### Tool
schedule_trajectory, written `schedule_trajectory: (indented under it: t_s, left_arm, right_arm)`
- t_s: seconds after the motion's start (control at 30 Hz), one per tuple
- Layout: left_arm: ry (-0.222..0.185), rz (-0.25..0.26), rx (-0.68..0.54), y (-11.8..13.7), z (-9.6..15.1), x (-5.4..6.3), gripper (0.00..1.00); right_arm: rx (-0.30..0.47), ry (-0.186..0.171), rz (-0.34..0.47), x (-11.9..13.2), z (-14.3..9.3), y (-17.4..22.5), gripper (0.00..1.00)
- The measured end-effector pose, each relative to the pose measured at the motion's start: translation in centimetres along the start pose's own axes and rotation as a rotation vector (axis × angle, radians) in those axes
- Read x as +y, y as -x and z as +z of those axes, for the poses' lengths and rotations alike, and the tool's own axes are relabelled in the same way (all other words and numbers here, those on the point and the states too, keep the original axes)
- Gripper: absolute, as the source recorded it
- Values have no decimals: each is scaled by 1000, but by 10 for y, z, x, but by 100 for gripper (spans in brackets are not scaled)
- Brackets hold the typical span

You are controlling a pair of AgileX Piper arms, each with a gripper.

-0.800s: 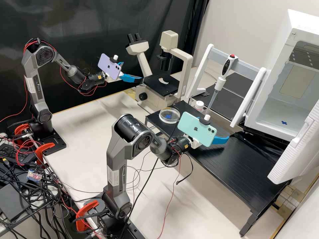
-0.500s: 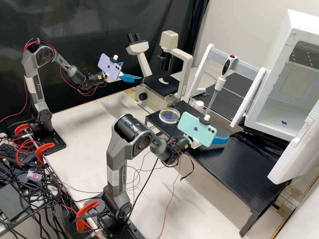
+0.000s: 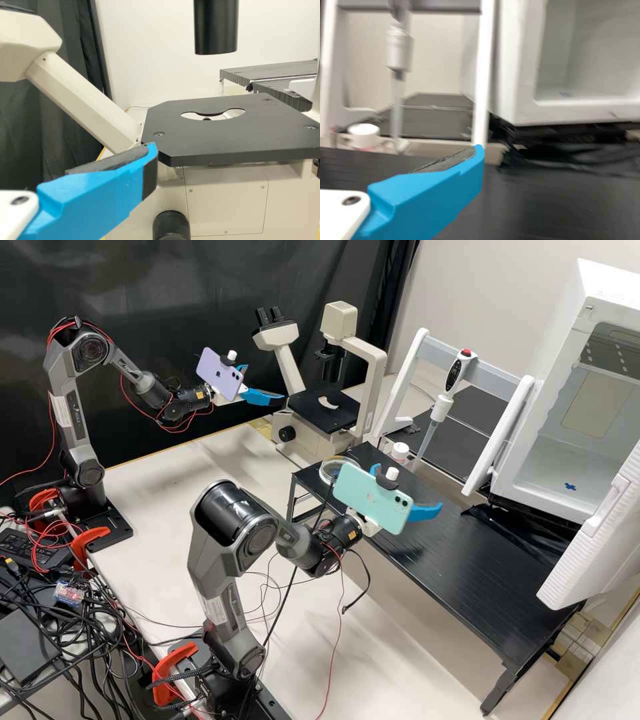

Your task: Move the petri dish to the incubator

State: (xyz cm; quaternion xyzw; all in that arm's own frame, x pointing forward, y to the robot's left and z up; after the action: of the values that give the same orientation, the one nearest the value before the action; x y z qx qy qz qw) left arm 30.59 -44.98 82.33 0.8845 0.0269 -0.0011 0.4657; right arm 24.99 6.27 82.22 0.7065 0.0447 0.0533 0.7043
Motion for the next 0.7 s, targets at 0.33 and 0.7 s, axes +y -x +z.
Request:
schedule_trajectory:
  t_s: [0.33,0.7]
  left_arm:
    - [0,0,0,0,0,0,100]
    - [0,0,0,0,0,0,100]
  right_arm:
    - [169,48,-165,-47,-40,21,100]
    - [170,89,-285,-80,-40,19,100]
